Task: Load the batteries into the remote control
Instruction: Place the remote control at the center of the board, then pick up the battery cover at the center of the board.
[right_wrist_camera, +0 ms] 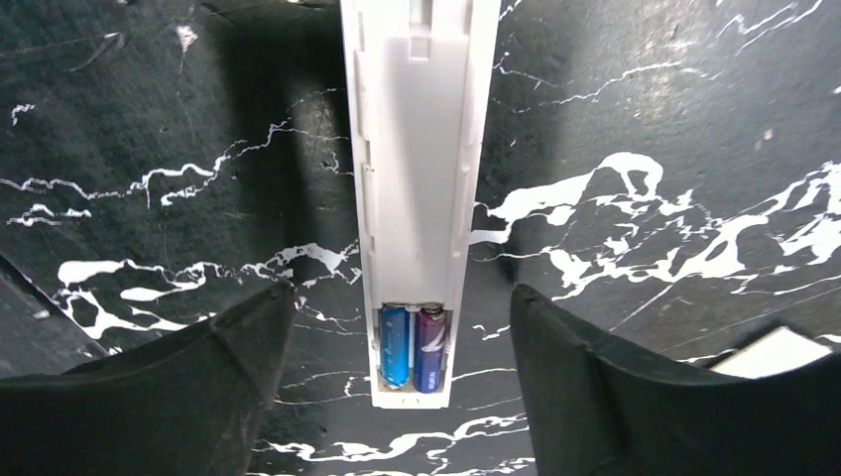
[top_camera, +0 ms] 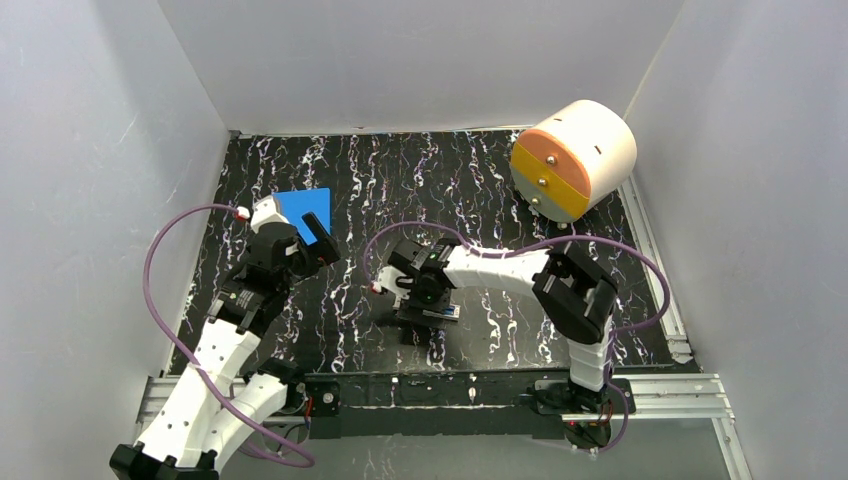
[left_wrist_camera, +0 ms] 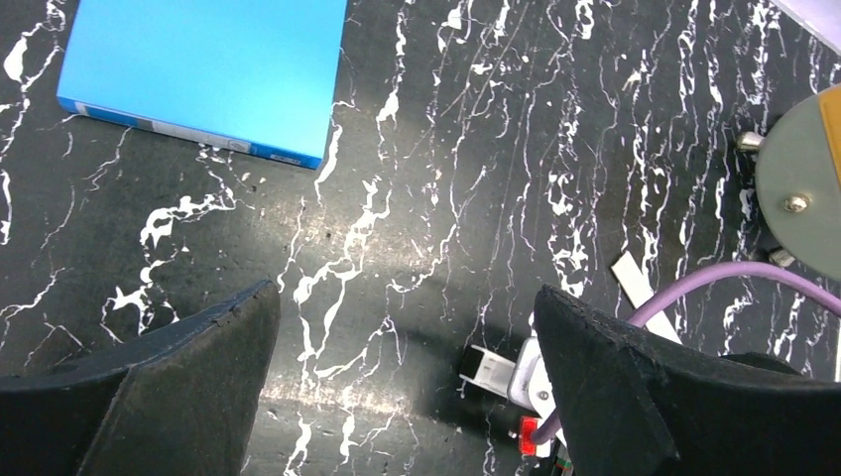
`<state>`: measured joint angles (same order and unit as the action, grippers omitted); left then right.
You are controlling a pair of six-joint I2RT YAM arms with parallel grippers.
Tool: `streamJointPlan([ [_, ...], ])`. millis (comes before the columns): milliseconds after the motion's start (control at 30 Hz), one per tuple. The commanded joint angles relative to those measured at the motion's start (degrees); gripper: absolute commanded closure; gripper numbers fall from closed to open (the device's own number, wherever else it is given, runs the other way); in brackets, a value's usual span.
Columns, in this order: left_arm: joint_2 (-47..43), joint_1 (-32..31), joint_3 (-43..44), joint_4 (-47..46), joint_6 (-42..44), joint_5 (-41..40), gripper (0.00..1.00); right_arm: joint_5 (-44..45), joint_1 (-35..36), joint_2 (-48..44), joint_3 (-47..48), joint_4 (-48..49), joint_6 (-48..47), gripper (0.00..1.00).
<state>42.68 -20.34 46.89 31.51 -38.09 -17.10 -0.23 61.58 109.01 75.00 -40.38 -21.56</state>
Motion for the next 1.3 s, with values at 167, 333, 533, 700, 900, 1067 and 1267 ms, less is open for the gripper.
streamJointPlan([
  [167, 1.0, 1.1, 4.0, -2.3, 4.0, 6.8, 0.01, -4.1, -3.1, -12.8, -0.4, 9.2, 9.3, 0.01],
  [333, 3.3, 1.5, 5.4, -3.1, 5.2, 13.4, 0.01, 5.9, -11.2, -21.5, -5.9, 15.9, 28.6, 0.01],
  [533, 8.9, 1.5, 6.0, -7.0, 5.4, 26.2, 0.02, 1.5, -26.5, -31.5, -12.9, 11.9, 57.2, 0.01],
  [700, 18.2, 1.4, 7.3, -11.1, 5.2, 38.2, 0.04, -1.1, -29.2, -39.9, -19.6, 13.2, 66.0, 0.01],
  [900, 30.6, -0.2, 8.2, -20.6, 1.6, 49.8, 0.08, 1.7, -32.2, -44.6, -25.6, 11.2, 73.3, 0.05],
  [1067, 40.5, -3.3, 12.7, -25.4, -0.6, 53.2, 0.15, 6.4, -33.4, -44.8, -28.8, 7.1, 79.1, 0.09],
  [1267, 53.7, -6.2, 21.1, -26.4, -0.9, 56.4, 0.23, 12.4, -33.8, -43.7, -31.8, 4.3, 82.8, 0.18],
])
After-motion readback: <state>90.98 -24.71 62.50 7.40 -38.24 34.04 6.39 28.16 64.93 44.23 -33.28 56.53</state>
